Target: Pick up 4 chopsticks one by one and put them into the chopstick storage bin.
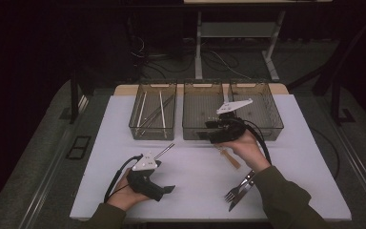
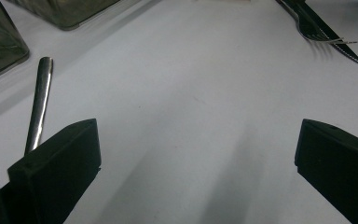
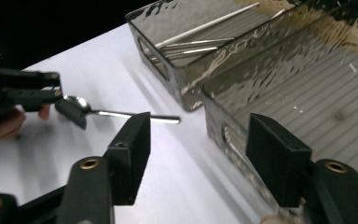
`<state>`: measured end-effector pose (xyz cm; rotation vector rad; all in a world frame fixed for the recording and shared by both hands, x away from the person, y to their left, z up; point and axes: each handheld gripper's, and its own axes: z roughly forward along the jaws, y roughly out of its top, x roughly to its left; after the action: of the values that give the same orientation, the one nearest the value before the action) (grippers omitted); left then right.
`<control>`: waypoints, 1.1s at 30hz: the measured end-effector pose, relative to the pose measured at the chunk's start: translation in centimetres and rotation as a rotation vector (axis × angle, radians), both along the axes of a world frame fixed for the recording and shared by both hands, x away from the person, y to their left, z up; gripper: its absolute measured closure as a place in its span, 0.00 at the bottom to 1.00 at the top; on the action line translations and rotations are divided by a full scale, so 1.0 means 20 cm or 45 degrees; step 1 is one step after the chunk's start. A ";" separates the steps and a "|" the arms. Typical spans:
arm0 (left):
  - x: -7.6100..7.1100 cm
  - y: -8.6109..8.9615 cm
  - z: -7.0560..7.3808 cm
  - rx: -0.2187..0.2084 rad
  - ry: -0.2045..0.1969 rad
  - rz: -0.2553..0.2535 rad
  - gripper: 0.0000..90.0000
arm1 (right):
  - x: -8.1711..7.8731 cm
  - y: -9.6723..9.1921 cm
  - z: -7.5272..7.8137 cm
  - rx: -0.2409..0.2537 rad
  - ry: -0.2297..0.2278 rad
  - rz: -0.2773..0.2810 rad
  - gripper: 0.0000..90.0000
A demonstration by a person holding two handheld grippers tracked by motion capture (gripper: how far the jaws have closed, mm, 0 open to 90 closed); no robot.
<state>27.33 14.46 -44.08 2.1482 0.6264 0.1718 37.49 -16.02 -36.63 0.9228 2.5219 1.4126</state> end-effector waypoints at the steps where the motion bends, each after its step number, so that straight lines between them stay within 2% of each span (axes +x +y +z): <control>1: 0.00 0.00 0.00 0.000 0.000 0.001 0.00 | -0.01 -0.02 -0.01 0.003 -0.003 0.002 0.41; 4: 0.00 0.00 0.00 -0.003 -0.004 0.005 0.00 | -0.06 -0.07 -0.03 0.014 -0.022 -0.007 0.35; 6: 0.00 0.00 0.00 -0.003 -0.004 0.006 0.00 | -0.09 -0.10 -0.05 0.004 -0.050 -0.053 0.31; 11: 0.00 0.00 0.00 -0.006 -0.002 0.010 0.00 | -0.18 -0.19 -0.10 0.007 -0.076 -0.087 0.21; 14: 0.00 0.00 0.00 -0.007 -0.003 0.011 0.00 | -0.23 -0.25 -0.13 0.009 -0.092 -0.085 0.20; 19: 0.00 0.01 0.00 -0.003 -0.004 0.013 0.00 | -0.32 -0.34 -0.17 0.021 -0.119 -0.134 0.19; 33: 0.00 0.01 0.01 -0.003 -0.010 0.017 0.00 | -0.50 -0.56 -0.29 -0.023 -0.118 -0.198 0.19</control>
<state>27.27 14.58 -43.96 2.1403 0.6361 0.1867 27.54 -27.14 -42.52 1.0022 2.3370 1.3518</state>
